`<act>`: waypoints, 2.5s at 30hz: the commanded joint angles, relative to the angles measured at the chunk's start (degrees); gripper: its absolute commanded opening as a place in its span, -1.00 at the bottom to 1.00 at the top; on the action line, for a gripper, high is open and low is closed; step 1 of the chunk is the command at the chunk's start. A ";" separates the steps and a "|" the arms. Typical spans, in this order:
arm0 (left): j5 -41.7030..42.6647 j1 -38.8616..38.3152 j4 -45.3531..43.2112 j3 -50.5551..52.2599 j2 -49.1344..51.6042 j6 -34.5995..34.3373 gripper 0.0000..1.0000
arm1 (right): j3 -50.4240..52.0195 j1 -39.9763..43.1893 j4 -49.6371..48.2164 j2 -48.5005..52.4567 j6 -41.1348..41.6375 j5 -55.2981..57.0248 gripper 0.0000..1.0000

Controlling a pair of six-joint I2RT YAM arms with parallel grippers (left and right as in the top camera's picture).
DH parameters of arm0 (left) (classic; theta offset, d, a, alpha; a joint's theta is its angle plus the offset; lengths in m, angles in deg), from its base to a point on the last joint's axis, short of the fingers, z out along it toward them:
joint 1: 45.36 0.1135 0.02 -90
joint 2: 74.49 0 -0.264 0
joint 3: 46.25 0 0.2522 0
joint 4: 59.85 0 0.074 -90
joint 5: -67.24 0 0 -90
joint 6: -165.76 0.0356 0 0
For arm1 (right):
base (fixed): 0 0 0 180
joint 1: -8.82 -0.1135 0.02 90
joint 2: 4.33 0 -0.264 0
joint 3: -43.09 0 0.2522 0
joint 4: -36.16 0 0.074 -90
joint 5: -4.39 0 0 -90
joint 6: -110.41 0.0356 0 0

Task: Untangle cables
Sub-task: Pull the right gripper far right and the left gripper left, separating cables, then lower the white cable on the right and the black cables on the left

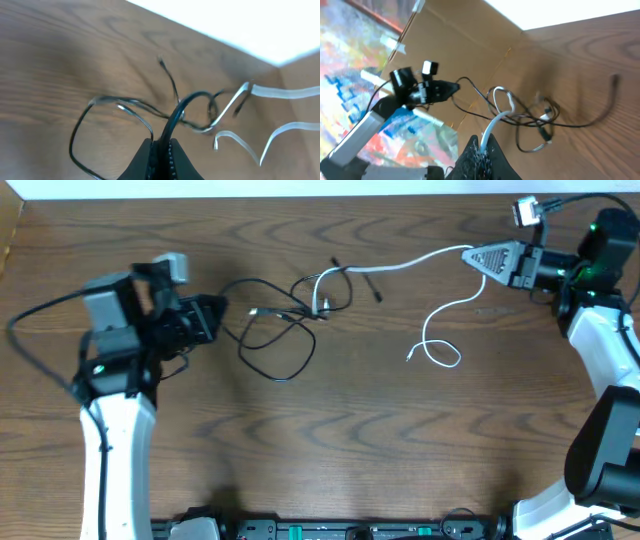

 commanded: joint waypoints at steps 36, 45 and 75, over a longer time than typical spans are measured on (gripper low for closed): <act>-15.85 5.05 5.95 -0.57 -2.03 -12.50 -0.85 | 24.55 28.24 0.02 -0.68 -1.77 25.73 -0.98; -15.30 1.25 7.13 -0.50 0.61 -12.48 -0.85 | 24.41 23.89 1.11 -0.68 -0.22 27.15 -0.97; -15.50 -11.37 4.61 -0.50 23.41 -8.35 -0.85 | -0.96 2.40 58.21 -0.66 -27.52 90.16 -0.97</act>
